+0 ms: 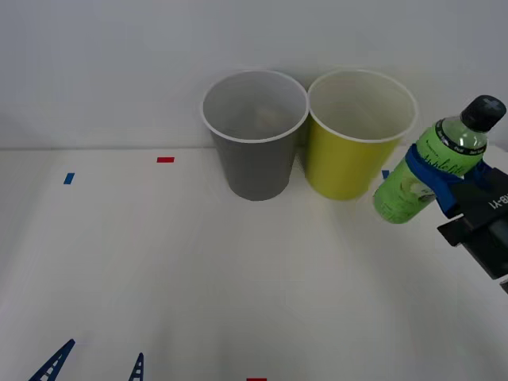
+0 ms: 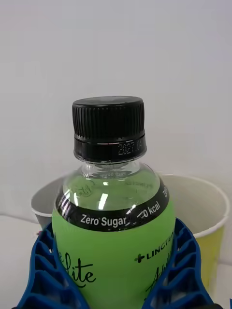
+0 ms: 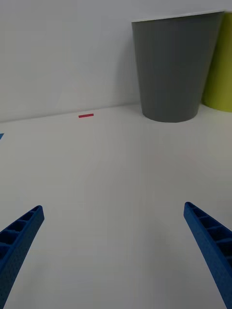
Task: Put cans in the gray bin and PET bottles in the light green bin.
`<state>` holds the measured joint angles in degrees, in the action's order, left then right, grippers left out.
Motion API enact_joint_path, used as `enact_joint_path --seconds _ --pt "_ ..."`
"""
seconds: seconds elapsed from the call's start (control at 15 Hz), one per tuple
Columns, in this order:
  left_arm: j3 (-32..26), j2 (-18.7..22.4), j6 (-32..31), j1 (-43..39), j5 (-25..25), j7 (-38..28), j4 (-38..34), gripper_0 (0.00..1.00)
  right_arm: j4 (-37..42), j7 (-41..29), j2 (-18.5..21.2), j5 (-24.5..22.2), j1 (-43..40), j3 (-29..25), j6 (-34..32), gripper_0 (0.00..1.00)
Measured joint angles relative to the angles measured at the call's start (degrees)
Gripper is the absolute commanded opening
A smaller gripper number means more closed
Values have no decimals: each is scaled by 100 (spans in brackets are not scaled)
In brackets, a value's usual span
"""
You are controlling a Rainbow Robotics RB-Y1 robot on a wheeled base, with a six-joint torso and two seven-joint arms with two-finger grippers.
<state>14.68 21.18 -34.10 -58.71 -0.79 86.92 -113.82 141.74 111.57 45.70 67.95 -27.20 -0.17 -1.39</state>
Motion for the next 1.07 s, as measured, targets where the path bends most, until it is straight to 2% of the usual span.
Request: enact_joint_path --seconds 0.27,0.47,0.73,0.93,1.07 --pt "0 0 0 0 0 0 0 100 -25 -310 5 76 342 -662 803 0" --pt "0 0 0 0 0 0 0 100 -349 -532 -4 108 898 -719 958 0" --pt "0 0 0 0 0 0 0 100 -759 -639 -106 107 1807 -1078 2053 0" --pt "0 0 0 0 0 0 0 100 -1165 -770 -207 103 2384 -1124 2286 0" --pt "0 0 0 0 0 0 0 100 -1380 -828 -316 99 2828 -1148 2689 0"
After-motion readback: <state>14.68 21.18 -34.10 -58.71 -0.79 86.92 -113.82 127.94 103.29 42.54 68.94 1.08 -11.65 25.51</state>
